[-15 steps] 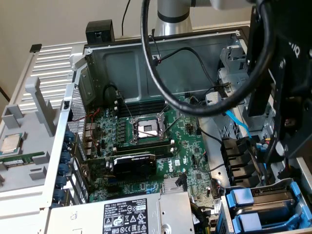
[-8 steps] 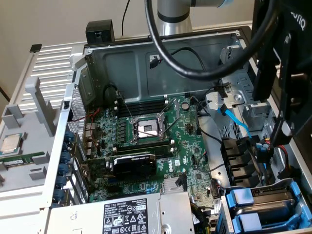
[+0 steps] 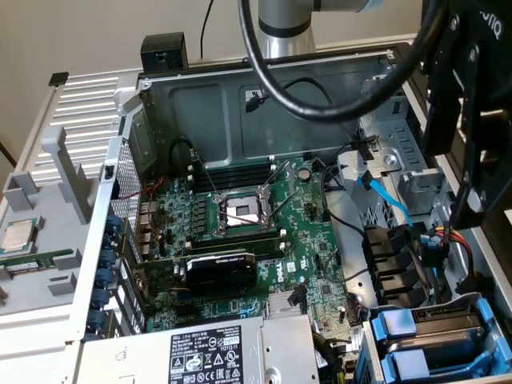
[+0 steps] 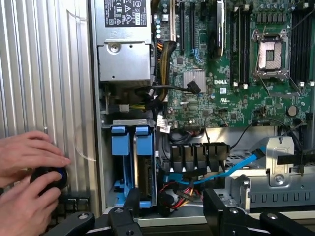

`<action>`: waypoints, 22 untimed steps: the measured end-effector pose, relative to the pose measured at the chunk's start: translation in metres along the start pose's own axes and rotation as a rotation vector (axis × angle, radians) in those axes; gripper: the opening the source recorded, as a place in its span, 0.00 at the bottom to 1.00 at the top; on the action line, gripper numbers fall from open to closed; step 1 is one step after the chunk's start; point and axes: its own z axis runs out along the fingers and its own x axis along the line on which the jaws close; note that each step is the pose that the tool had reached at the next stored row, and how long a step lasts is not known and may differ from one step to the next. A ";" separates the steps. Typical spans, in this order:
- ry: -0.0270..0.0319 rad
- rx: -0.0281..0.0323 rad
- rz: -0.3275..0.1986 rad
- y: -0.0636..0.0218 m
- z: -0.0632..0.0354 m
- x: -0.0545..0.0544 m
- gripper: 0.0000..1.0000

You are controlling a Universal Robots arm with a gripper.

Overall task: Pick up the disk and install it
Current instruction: 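Insert the first disk wire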

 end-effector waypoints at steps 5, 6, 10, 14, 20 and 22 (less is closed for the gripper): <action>0.0010 0.0134 0.019 -0.0006 0.0001 -0.002 0.71; 0.0014 0.0143 0.023 -0.0006 0.0002 -0.002 0.77; 0.0027 0.0151 0.025 -0.0011 0.0003 -0.004 0.77; 0.0027 0.0280 0.037 -0.0022 0.0007 -0.005 0.77; 0.0043 0.0304 0.063 -0.0076 0.0065 -0.005 0.77; 0.0039 0.0304 0.066 -0.0115 0.0104 -0.005 0.77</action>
